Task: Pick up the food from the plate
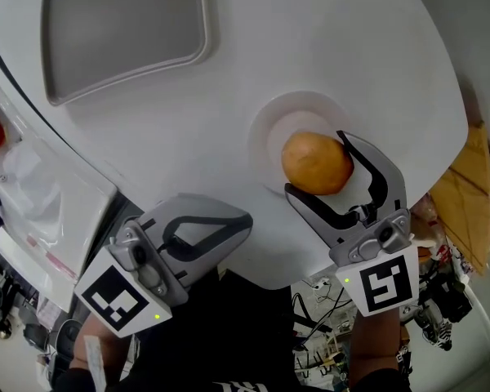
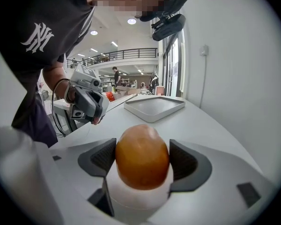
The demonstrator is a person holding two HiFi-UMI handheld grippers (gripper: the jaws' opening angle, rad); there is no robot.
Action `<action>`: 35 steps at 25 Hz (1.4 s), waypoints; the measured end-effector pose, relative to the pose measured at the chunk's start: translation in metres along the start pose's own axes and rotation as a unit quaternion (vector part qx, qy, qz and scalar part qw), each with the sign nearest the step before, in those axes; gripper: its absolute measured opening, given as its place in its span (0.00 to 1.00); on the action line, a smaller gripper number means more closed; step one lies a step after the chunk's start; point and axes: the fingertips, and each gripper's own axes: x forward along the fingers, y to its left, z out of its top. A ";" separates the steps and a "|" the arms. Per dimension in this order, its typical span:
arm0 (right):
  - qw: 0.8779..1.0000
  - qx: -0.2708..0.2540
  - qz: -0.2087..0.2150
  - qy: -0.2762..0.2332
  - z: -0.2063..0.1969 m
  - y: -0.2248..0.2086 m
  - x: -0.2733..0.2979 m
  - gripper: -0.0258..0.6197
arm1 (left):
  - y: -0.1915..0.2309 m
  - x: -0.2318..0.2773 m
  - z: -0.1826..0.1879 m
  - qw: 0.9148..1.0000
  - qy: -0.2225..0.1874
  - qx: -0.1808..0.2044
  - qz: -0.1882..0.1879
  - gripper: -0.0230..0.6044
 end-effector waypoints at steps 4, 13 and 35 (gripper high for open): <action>0.999 0.005 -0.022 -0.024 0.035 -0.001 -0.014 0.59 | -0.009 -0.013 0.016 1.000 -0.004 0.017 -0.009 0.04; 0.992 -0.008 -0.106 -0.072 0.155 0.004 -0.075 0.59 | -0.035 -0.058 0.093 0.997 -0.031 0.056 -0.047 0.04; 0.916 0.085 -0.240 -0.311 0.269 0.141 -0.355 0.59 | -0.243 -0.122 0.215 0.972 -0.108 0.192 -0.080 0.04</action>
